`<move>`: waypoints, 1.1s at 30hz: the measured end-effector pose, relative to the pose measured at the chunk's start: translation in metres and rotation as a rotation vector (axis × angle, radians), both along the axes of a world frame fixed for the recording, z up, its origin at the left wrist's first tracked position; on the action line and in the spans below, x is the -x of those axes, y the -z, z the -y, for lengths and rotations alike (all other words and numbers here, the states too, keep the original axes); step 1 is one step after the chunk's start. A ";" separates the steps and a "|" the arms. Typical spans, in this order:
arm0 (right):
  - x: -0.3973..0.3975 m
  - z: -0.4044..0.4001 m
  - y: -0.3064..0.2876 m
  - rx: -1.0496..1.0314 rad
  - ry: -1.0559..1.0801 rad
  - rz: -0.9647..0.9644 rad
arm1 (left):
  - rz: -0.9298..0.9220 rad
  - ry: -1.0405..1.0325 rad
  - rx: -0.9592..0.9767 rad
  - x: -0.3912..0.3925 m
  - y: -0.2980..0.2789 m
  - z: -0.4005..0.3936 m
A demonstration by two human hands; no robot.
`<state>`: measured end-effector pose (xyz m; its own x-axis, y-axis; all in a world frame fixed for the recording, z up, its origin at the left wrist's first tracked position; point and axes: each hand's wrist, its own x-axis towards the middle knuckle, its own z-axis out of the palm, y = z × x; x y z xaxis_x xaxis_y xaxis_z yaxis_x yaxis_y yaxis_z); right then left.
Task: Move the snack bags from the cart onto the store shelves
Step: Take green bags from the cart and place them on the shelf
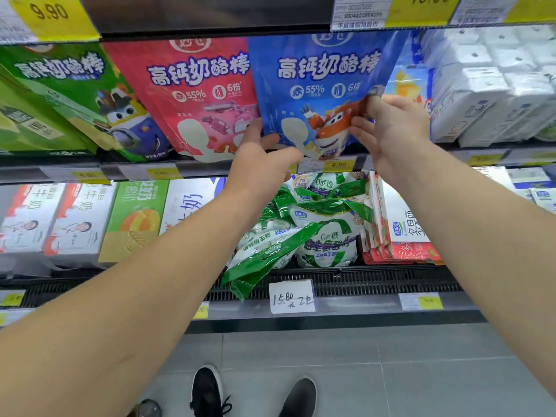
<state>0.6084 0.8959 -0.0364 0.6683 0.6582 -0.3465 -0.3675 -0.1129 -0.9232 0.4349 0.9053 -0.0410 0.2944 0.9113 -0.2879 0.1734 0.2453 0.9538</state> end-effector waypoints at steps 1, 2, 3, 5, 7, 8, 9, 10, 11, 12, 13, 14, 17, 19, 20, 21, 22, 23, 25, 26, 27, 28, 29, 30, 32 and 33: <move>-0.001 0.003 0.000 -0.014 0.039 0.007 | -0.016 0.006 -0.015 0.000 0.002 0.004; -0.003 0.007 0.002 -0.026 0.078 0.030 | -0.038 0.008 -0.026 0.001 0.004 0.007; -0.003 0.013 0.003 -0.021 0.103 0.092 | -0.066 0.009 -0.033 0.003 0.005 0.011; -0.001 0.027 0.008 0.053 0.102 0.342 | -0.119 0.047 -0.062 0.005 0.011 0.015; 0.003 0.041 0.013 0.127 -0.021 0.587 | -0.161 0.143 -0.088 0.005 0.015 0.015; 0.007 0.048 0.015 0.159 -0.126 0.665 | -0.175 0.191 -0.101 0.003 0.016 0.014; 0.011 0.054 0.016 0.187 -0.235 0.716 | -0.186 0.229 -0.113 0.001 0.016 0.013; 0.014 0.059 0.018 0.207 -0.327 0.751 | -0.193 0.258 -0.123 -0.001 0.016 0.012; 0.017 0.062 0.019 0.219 -0.395 0.780 | -0.198 0.276 -0.127 -0.003 0.015 0.011; 0.018 0.063 0.022 0.223 -0.438 0.810 | -0.202 0.286 -0.125 -0.006 0.015 0.011; 0.018 0.063 0.025 0.224 -0.453 0.838 | -0.203 0.295 -0.117 -0.008 0.015 0.010; 0.019 0.061 0.028 0.220 -0.449 0.854 | -0.198 0.301 -0.104 -0.010 0.016 0.009; 0.018 0.058 0.029 0.218 -0.438 0.866 | -0.165 0.303 -0.084 -0.014 0.016 0.005; 0.017 0.057 0.031 0.225 -0.450 0.885 | -0.154 0.306 -0.068 -0.016 0.017 0.002; 0.016 0.058 0.032 0.233 -0.463 0.887 | -0.150 0.315 -0.058 -0.017 0.018 0.000; 0.016 0.058 0.033 0.244 -0.479 0.891 | -0.145 0.330 -0.049 -0.017 0.018 0.000; 0.015 0.058 0.034 0.250 -0.494 0.899 | -0.139 0.342 -0.047 -0.017 0.018 -0.001; 0.015 0.057 0.035 0.253 -0.507 0.907 | -0.136 0.350 -0.042 -0.017 0.016 -0.001; 0.015 0.055 0.035 0.251 -0.533 0.914 | -0.133 0.359 -0.040 -0.019 0.014 -0.002; 0.015 0.053 0.035 0.252 -0.547 0.921 | -0.135 0.363 -0.046 -0.019 0.013 -0.004; 0.016 0.052 0.035 0.259 -0.564 0.926 | -0.145 0.368 -0.053 -0.019 0.012 -0.006; 0.016 0.050 0.035 0.266 -0.582 0.925 | -0.156 0.370 -0.062 -0.020 0.013 -0.009; 0.017 0.049 0.035 0.273 -0.599 0.918 | -0.168 0.373 -0.065 -0.019 0.013 -0.011; 0.017 0.048 0.036 0.277 -0.615 0.911 | -0.182 0.375 -0.068 -0.019 0.013 -0.013; 0.019 0.049 0.037 0.284 -0.640 0.903 | -0.206 0.382 -0.068 -0.017 0.013 -0.013; 0.020 0.050 0.038 0.291 -0.645 0.909 | -0.215 0.383 -0.074 -0.014 0.013 -0.012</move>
